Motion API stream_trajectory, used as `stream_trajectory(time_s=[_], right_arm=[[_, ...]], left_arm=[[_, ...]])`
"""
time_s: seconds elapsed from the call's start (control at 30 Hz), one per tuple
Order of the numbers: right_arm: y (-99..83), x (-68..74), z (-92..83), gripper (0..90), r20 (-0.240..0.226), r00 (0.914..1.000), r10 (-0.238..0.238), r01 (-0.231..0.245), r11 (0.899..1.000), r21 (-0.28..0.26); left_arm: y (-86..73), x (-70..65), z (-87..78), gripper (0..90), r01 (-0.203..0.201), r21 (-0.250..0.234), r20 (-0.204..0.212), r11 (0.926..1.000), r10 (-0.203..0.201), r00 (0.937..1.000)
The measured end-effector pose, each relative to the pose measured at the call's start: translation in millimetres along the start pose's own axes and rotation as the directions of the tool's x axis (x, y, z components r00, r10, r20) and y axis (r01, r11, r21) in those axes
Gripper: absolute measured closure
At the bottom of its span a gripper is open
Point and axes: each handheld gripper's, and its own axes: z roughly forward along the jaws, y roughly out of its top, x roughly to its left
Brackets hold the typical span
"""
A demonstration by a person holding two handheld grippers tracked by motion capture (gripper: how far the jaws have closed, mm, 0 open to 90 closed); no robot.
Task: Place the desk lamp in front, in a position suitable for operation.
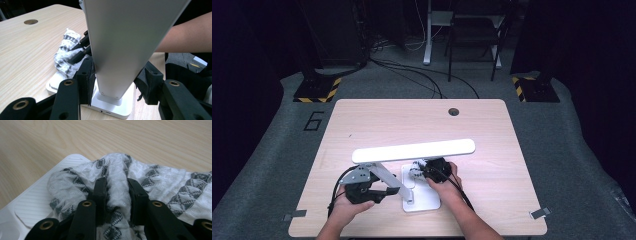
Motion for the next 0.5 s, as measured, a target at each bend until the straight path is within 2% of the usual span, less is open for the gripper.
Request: stream_trajectory(time_s=[0.1,0.3,0.4,0.5], right_arm=[[-0.9,-0.2,-1.8,70.8,0.003,0.9999,-0.015,0.015,1.000,0.000],[-5.3,4.0,-8.9,70.4,-0.029,0.9993,-0.022,0.023,1.000,0.012],[-10.3,8.5,-16.3,70.4,-0.045,0.9961,-0.076,0.077,0.997,0.018],[-11.4,9.7,-19.5,70.4,-0.061,0.9953,-0.075,0.077,0.996,0.033]], left_arm=[[0.0,0.0,0.2,53.1,0.000,-0.001,0.003,1.0000,0.000,1.0000],[0.0,-0.3,0.3,53.1,-0.004,-0.001,0.002,1.0000,0.004,1.0000],[0.2,-0.2,0.0,53.1,-0.005,0.003,0.005,1.0000,0.005,1.0000],[0.1,-0.3,0.0,53.1,-0.005,0.002,0.002,1.0000,0.005,1.0000]])
